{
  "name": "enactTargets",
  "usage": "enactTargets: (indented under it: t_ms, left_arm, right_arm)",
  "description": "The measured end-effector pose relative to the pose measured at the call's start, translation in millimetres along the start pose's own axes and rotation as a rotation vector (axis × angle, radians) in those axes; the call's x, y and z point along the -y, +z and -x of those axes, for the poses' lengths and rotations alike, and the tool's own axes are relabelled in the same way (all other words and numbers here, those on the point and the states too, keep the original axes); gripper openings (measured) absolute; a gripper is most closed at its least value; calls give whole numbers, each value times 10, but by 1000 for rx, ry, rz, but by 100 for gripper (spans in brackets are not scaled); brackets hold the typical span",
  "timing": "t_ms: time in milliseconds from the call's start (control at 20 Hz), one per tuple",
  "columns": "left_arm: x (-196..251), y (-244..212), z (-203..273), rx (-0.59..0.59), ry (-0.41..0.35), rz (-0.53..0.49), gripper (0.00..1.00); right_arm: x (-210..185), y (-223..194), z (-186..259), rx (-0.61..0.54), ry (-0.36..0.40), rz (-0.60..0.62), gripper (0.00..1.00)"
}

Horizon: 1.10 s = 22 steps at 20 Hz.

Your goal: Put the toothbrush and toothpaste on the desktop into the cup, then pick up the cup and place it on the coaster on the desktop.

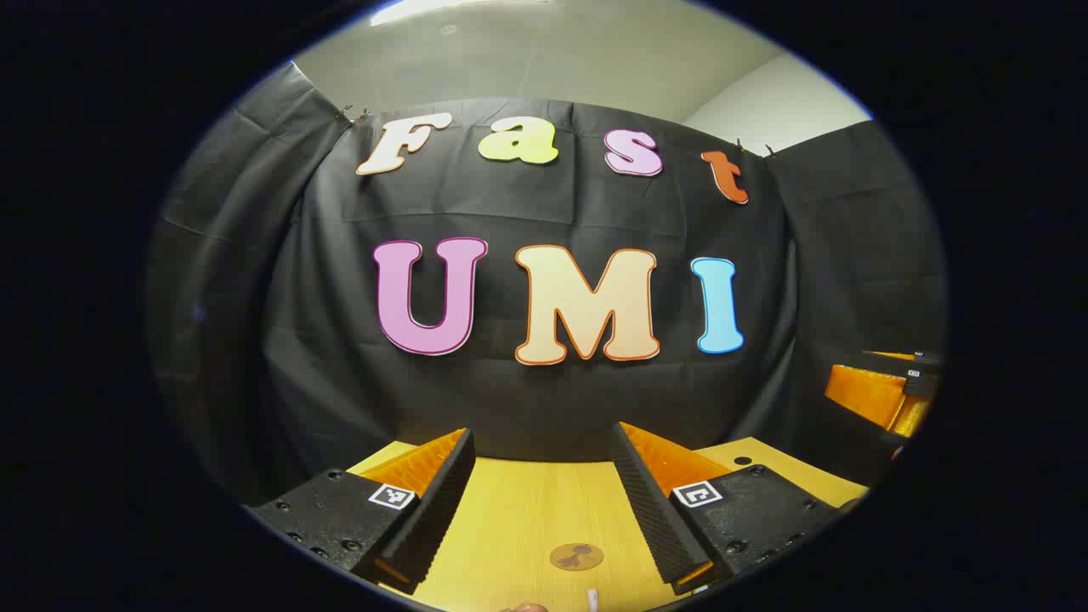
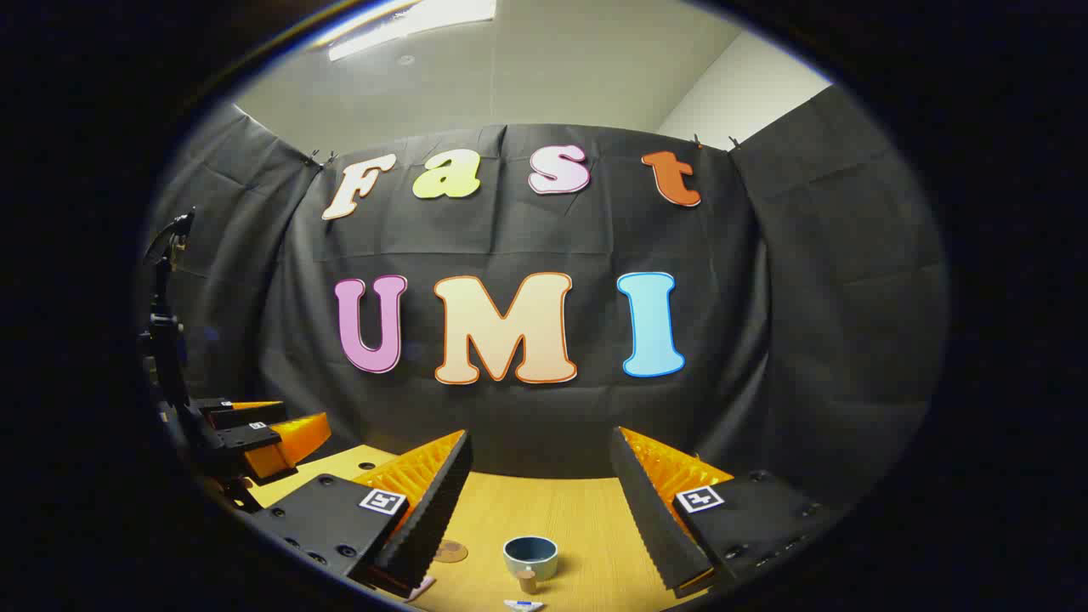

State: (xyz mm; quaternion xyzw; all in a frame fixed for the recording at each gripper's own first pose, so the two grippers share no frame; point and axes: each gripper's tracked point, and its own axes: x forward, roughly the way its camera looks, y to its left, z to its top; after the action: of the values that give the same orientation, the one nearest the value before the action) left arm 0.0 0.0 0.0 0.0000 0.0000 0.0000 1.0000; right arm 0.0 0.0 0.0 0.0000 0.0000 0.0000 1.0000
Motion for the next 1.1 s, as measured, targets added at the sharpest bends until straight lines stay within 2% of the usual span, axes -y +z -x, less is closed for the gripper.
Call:
enactTargets:
  t_ms: [250,450,500,650,700,750,1100]
  left_arm:
    - [115,-14,-14,-6,-5,-7,94]
    - [109,-20,-55,-7,-10,-20,94]
    - [97,-32,-74,-8,-9,-26,94]
    - [85,-5,-101,-3,-10,-38,94]
    - [88,-5,-108,1,-10,-41,94]
    - [96,14,-112,4,-13,-42,94]
    - [68,-22,-83,-4,-9,-29,94]
  right_arm:
    - [62,-116,-44,-33,6,-25,100]
    - [138,-126,-111,-35,-7,-24,96]
    - [148,-140,-127,-37,-8,-22,99]
    - [152,-164,-146,-52,-9,-28,96]
    - [155,-169,-152,-52,-8,-27,99]
    - [143,-169,-162,-53,-5,-25,96]
    - [36,-388,-183,-109,32,0,99]
